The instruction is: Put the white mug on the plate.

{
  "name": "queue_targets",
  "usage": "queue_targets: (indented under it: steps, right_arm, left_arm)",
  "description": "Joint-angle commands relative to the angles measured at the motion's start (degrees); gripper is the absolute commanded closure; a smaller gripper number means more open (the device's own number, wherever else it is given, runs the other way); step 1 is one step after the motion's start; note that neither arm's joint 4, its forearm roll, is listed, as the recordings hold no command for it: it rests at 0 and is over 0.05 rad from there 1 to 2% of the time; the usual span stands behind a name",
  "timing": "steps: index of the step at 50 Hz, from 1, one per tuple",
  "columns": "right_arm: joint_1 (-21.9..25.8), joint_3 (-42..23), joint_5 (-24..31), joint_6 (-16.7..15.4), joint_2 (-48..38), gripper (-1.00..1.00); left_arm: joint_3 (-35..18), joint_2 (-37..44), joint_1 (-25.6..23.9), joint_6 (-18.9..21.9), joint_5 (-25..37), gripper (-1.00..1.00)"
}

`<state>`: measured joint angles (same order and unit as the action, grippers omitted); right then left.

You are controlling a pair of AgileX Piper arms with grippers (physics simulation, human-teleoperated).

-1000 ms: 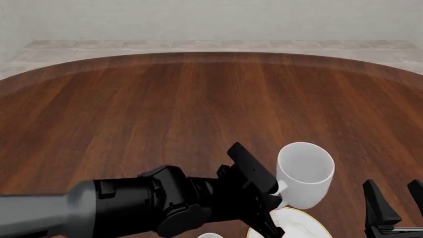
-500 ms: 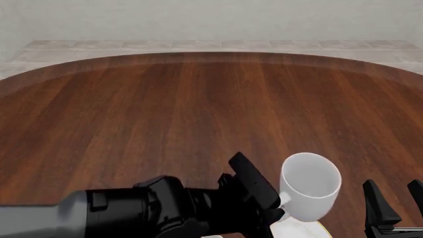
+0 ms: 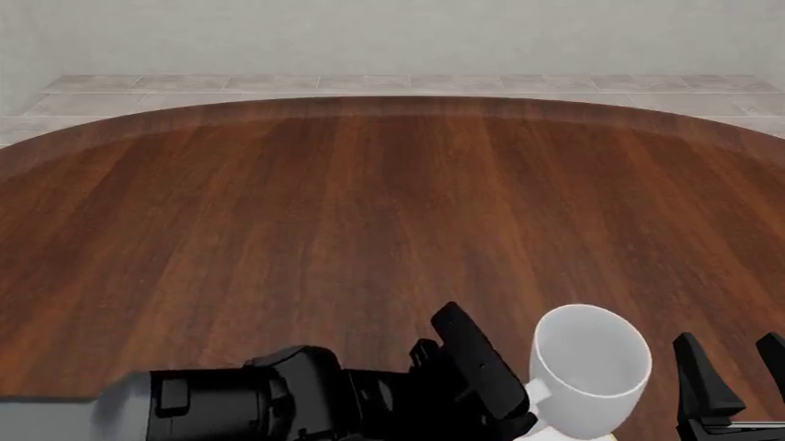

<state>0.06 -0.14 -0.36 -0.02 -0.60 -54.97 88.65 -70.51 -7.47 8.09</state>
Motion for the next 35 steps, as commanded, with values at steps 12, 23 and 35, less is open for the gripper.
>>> queue_targets:
  steps: [12,23,35]
  right_arm:
    - [-0.01,0.04,-0.16,-0.04,-0.11,-1.00]
    - [-0.01,0.04,-0.17,-0.05,-0.12,-1.00]
    - [-0.01,0.04,-0.16,-0.04,-0.10,-1.00]
  left_arm:
    - [-0.63,0.27,-2.37,-0.23,0.37,1.00]
    - [-0.09,0.39,-3.00,-0.22,0.30,1.00]
    - [1.00,0.05,-2.75,0.07,-0.02,1.00]
